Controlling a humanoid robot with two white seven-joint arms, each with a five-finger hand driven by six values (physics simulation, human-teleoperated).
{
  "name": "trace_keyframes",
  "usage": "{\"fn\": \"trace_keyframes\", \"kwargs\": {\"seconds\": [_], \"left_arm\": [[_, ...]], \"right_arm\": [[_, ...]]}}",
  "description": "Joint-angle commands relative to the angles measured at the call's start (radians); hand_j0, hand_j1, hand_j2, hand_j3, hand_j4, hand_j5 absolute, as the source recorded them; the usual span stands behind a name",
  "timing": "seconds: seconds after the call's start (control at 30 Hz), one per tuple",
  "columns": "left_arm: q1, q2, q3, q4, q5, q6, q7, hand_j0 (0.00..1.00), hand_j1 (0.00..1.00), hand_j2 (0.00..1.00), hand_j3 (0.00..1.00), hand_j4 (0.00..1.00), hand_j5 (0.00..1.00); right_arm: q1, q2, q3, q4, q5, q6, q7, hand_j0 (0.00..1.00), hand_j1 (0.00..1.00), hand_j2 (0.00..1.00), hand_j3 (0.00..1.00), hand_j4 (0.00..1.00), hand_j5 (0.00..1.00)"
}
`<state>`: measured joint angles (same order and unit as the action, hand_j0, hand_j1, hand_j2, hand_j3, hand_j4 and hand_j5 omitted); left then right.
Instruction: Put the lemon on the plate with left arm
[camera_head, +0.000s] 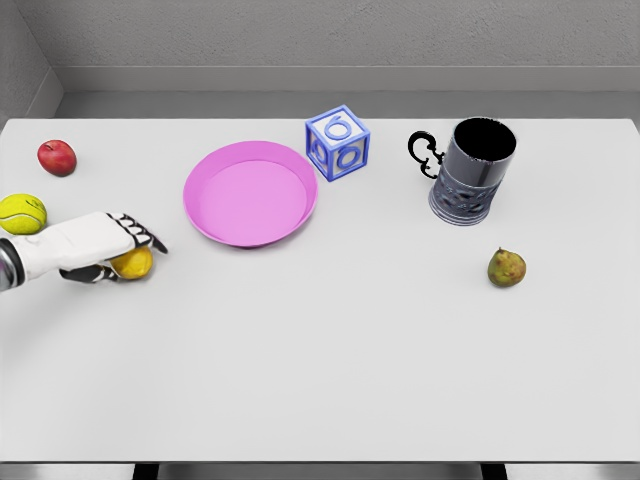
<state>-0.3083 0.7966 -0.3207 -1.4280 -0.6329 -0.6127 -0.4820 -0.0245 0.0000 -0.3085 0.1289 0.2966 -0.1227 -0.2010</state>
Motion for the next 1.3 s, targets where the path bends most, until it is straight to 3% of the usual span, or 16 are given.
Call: {"fn": "trace_keyframes", "kwargs": {"seconds": [0.0, 0.23, 0.5, 0.8, 0.97, 1.27], "left_arm": [[0.000, 0.004, -0.001, 0.000, 0.006, 0.002, -0.001, 0.64, 0.64, 0.64, 0.64, 0.64, 0.64], [0.000, 0.000, -0.011, -0.006, 0.006, 0.002, -0.026, 0.52, 0.52, 0.52, 0.52, 0.52, 0.52], [-0.002, 0.004, 0.003, -0.006, 0.042, 0.002, -0.024, 0.49, 0.49, 0.49, 0.49, 0.49, 0.49], [-0.078, -0.010, 0.005, 0.032, 0.090, 0.002, -0.024, 0.49, 0.49, 0.49, 0.49, 0.49, 0.49], [-0.143, -0.066, 0.003, 0.046, 0.088, 0.002, -0.026, 0.49, 0.49, 0.49, 0.49, 0.49, 0.49], [-0.189, -0.154, -0.004, 0.044, 0.098, 0.002, -0.026, 0.49, 0.49, 0.49, 0.49, 0.49, 0.49]], "right_arm": [[0.000, 0.000, 0.000, 0.000, -0.001, 0.000, 0.000, 1.00, 1.00, 1.00, 1.00, 1.00, 1.00], [0.000, 0.000, 0.000, 0.000, -0.001, 0.000, 0.000, 1.00, 1.00, 1.00, 1.00, 1.00, 1.00], [0.000, 0.000, 0.000, 0.000, -0.001, 0.000, 0.000, 1.00, 1.00, 1.00, 1.00, 1.00, 1.00], [0.000, 0.000, 0.000, 0.000, -0.001, 0.000, 0.000, 1.00, 1.00, 1.00, 1.00, 1.00, 1.00], [0.000, 0.000, 0.000, 0.000, -0.001, 0.000, 0.000, 1.00, 1.00, 1.00, 1.00, 1.00, 1.00], [0.000, 0.000, 0.000, 0.000, -0.001, 0.000, 0.000, 1.00, 1.00, 1.00, 1.00, 1.00, 1.00]]}}
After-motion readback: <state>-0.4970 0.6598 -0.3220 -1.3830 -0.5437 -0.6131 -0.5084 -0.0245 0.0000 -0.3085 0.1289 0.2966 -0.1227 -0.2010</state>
